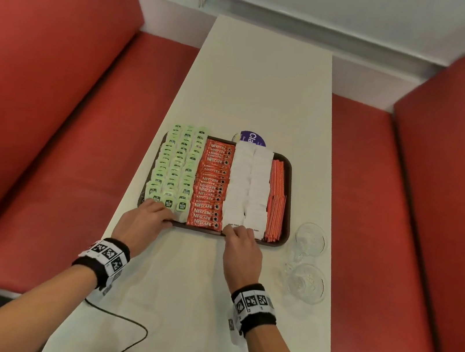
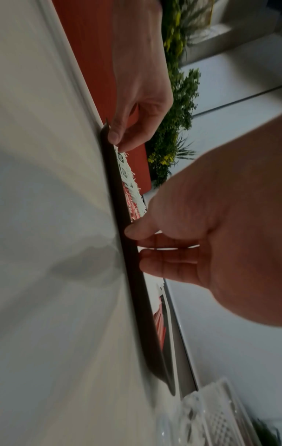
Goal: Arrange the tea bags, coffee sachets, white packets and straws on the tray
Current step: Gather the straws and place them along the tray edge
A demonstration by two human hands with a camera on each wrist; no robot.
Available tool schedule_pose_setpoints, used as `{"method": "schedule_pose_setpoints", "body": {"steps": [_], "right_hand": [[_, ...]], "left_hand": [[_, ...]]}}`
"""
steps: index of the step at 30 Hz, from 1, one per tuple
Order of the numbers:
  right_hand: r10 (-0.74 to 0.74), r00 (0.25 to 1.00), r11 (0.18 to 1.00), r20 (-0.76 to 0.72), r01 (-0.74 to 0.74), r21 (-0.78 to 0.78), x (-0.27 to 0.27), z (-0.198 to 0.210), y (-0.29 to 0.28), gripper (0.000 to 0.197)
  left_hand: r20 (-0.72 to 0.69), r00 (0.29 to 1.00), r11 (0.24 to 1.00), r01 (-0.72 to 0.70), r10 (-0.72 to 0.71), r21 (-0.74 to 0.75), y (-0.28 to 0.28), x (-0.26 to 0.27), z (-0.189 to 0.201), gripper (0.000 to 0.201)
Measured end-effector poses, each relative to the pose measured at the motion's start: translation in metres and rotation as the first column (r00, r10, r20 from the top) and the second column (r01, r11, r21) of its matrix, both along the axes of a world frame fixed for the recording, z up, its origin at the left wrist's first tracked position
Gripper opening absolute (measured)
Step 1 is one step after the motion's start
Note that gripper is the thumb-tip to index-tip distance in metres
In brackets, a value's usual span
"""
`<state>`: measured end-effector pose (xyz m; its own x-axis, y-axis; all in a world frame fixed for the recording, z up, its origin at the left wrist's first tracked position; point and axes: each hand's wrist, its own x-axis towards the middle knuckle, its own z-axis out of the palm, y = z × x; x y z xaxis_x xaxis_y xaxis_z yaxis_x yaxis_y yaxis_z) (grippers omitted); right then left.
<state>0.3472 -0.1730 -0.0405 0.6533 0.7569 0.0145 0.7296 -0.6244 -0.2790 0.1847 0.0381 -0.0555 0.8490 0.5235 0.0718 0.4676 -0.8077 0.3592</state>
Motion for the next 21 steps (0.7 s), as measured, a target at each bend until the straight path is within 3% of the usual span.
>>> {"method": "schedule_pose_setpoints", "body": {"steps": [2, 5, 7, 9, 12, 21], "right_hand": [[-0.04, 0.999, 0.999, -0.007, 0.04, -0.029, 0.014, 0.002, 0.011, 0.035], [-0.081, 0.997, 0.994, -0.015, 0.08, -0.079, 0.036, 0.006, 0.022, 0.036], [-0.111, 0.993, 0.989, -0.028, 0.107, -0.103, 0.049, 0.008, 0.028, 0.035], [-0.128, 0.991, 0.984, -0.041, 0.122, -0.127, 0.062, 0.007, 0.032, 0.035], [-0.156, 0.987, 0.977, -0.048, 0.147, -0.154, 0.078, 0.005, 0.037, 0.035], [-0.219, 0.976, 0.947, -0.014, 0.209, -0.245, 0.115, -0.003, 0.035, 0.034]], "left_hand": [[0.004, 0.995, 0.995, -0.101, 0.102, -0.024, 0.007, 0.015, 0.004, 0.048], [-0.03, 0.946, 0.928, -0.322, 0.322, -0.187, 0.016, 0.031, 0.003, 0.098], [-0.094, 0.907, 0.848, -0.419, 0.412, -0.325, 0.024, 0.044, 0.0, 0.111], [-0.134, 0.895, 0.791, -0.439, 0.425, -0.425, 0.032, 0.058, -0.003, 0.099], [-0.121, 0.919, 0.803, -0.387, 0.375, -0.454, 0.042, 0.077, -0.009, 0.075], [-0.05, 0.941, 0.827, -0.318, 0.334, -0.464, 0.035, 0.137, -0.002, 0.071]]}}
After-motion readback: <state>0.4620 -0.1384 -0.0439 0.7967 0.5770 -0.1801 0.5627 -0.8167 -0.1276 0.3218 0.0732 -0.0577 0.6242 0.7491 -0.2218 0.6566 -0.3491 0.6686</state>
